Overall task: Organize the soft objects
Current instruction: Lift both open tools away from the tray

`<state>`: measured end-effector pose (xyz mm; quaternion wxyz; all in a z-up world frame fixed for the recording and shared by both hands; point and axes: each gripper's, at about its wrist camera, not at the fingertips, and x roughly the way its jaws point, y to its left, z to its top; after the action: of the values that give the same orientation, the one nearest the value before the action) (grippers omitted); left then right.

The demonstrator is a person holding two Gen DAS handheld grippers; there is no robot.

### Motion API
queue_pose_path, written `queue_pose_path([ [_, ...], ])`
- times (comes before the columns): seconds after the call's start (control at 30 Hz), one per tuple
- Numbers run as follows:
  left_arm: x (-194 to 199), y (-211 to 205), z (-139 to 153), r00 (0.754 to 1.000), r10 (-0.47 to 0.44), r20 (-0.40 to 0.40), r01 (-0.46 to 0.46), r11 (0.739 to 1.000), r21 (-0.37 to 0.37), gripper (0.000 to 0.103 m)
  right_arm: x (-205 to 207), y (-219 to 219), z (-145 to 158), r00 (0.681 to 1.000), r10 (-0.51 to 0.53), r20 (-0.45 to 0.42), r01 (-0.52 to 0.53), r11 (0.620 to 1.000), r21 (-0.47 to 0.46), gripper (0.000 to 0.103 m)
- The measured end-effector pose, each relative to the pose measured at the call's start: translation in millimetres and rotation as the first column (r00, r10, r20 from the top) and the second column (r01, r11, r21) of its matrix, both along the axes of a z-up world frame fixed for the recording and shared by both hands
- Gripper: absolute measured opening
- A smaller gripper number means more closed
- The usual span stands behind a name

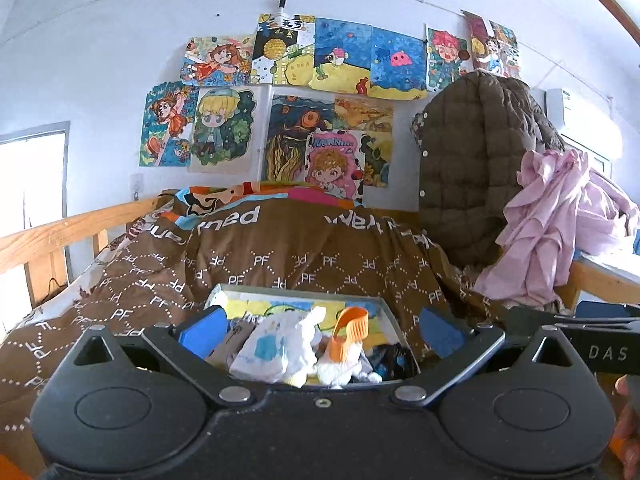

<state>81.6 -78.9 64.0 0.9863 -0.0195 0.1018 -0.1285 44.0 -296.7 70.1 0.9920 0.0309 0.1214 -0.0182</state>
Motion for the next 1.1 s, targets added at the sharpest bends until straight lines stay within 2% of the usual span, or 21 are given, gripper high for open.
queue_pose_path([
  [0.33, -25, 12, -27, 0.998, -0.025, -0.051, 0.027, 0.999, 0.032, 0.102, -25, -3, -21, 0.992, -0.06, -0.108, 0.059, 0.998, -0.016, 0.103],
  [0.63, -30, 19, -56, 0.987, -0.044, -0.154, 0.05, 0.998, 0.034, 0.102, -27, -3, -26, 0.984, -0.066, -0.165, 0.065, 0.998, -0.013, 0.103],
  [0.8, -23, 24, -67, 0.974, -0.025, -0.223, 0.027, 1.0, 0.006, 0.102, -18, 2, -33, 0.973, -0.046, -0.225, 0.04, 0.999, -0.03, 0.103],
  [1.1, -7, 33, -78, 0.955, 0.033, -0.296, -0.043, 0.999, -0.024, 0.102, -2, 15, -47, 0.946, -0.007, -0.323, -0.018, 0.997, -0.074, 0.103],
])
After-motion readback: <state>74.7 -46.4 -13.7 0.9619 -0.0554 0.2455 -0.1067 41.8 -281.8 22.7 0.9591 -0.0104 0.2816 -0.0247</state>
